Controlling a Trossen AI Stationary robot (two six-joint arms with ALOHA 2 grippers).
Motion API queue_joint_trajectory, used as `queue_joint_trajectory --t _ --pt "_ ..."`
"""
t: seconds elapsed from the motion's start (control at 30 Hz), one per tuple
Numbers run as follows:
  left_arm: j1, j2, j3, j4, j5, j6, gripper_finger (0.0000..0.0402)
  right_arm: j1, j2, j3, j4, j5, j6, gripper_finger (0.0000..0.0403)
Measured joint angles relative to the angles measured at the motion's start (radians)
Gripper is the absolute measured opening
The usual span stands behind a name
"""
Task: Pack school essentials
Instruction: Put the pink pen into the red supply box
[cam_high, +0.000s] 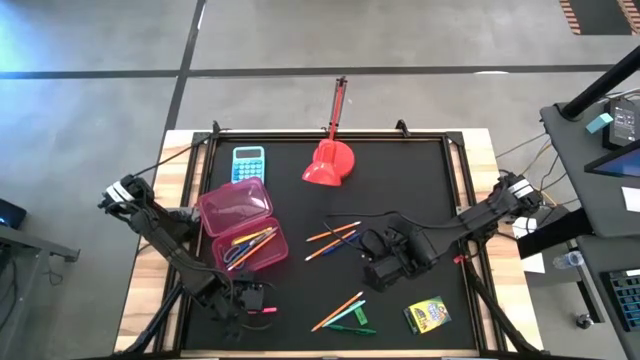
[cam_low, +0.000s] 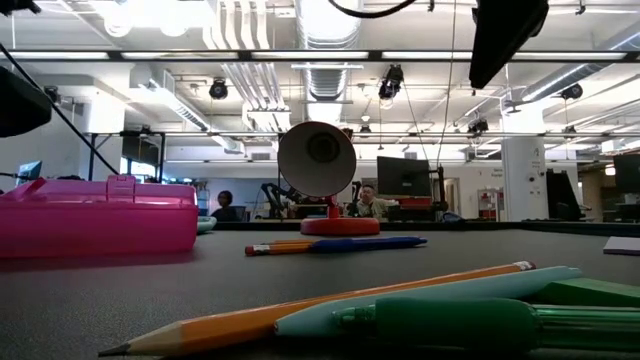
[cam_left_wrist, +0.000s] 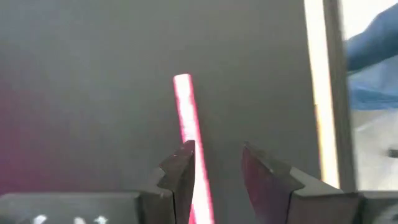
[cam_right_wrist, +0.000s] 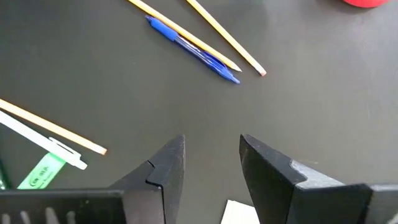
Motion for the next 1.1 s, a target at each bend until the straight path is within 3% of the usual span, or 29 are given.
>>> queue_joint_trajectory --t 0.83,0.97,1.1 --pt "-0.015 0.156 0.025 -0.053 -0.015 -0.052 0.0111 0.0 0.0 -0.021 0.0 0.0 -0.037 0.0144" --pt "-0.015 0.18 0.025 -0.078 -0.012 -0.052 0.0089 0.0 0.0 -0.021 0.0 0.0 -0.04 0.0144" --pt "-0.014 0.203 0.026 -0.09 0.003 -0.053 0.004 0.0 0.0 -0.021 0.0 0.0 -0.049 0.0144"
